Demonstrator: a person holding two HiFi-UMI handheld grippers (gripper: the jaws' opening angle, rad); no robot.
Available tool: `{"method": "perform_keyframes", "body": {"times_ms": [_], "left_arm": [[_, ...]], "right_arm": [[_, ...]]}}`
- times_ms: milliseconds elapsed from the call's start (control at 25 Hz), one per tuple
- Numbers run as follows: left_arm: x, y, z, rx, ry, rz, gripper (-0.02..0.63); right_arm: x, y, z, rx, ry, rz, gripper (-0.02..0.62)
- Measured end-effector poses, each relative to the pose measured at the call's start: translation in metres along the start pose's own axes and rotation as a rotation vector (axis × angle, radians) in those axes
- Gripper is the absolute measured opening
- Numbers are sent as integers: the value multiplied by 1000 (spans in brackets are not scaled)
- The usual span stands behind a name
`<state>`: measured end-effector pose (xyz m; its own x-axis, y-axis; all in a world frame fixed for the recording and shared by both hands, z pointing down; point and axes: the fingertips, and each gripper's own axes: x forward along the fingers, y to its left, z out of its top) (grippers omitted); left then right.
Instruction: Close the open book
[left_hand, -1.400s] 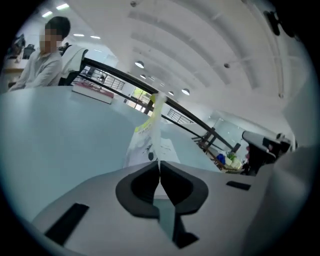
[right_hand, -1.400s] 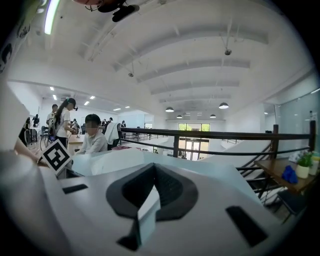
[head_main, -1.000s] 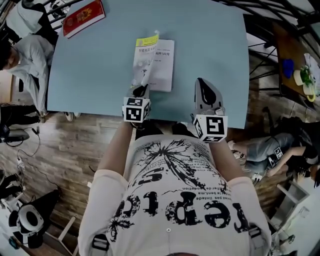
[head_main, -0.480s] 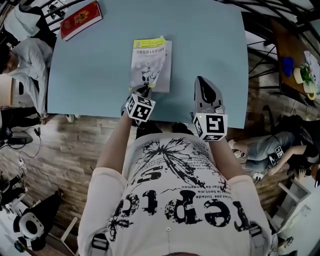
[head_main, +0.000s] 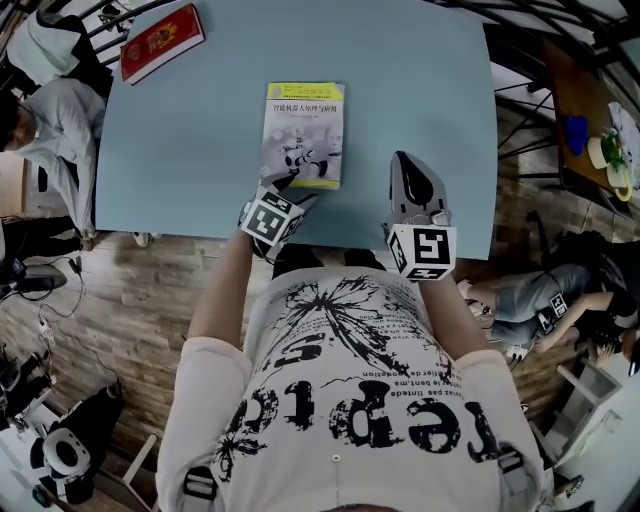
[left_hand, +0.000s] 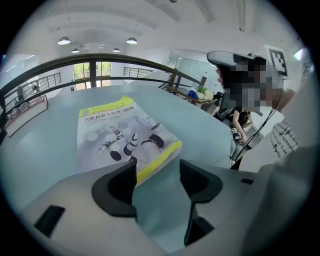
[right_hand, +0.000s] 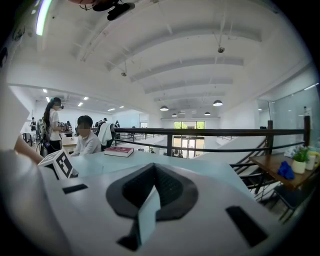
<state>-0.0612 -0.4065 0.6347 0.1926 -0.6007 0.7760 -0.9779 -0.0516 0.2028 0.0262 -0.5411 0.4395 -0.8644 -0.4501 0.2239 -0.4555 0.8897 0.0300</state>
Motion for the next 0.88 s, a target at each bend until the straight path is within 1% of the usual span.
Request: {"method": "perform_keyframes", "body": {"times_ms": [120,240,280,360,440,560,640,720,880], "left_arm": [[-15,2,16,-6,-62,12,271],[-36,8,41,-27,-155,26,265],[-44,11,50,-38,-190,35,250],[-62,19,71,-60,-269,71,184],[-85,28,93,-62,-357,133,105],[-122,38,127,-54,-494,226,46],[-146,43,146,-50,-581,266,34],[-169,43,162,-22,-656,295,31],[-214,36,187,48,-781,315,31]], "right_arm": [[4,0,3,1,-4,1,11],[9,2,8,-1,-12,2,11],[10,3,11,-3,-15,4,11],[13,6,17,-6,-23,9,11],[15,10,23,-9,-27,19,11],[18,18,32,-18,-26,40,11],[20,22,39,-29,-36,44,11],[21,27,47,-39,-50,40,11],[20,32,63,-49,-106,8,11]]}}
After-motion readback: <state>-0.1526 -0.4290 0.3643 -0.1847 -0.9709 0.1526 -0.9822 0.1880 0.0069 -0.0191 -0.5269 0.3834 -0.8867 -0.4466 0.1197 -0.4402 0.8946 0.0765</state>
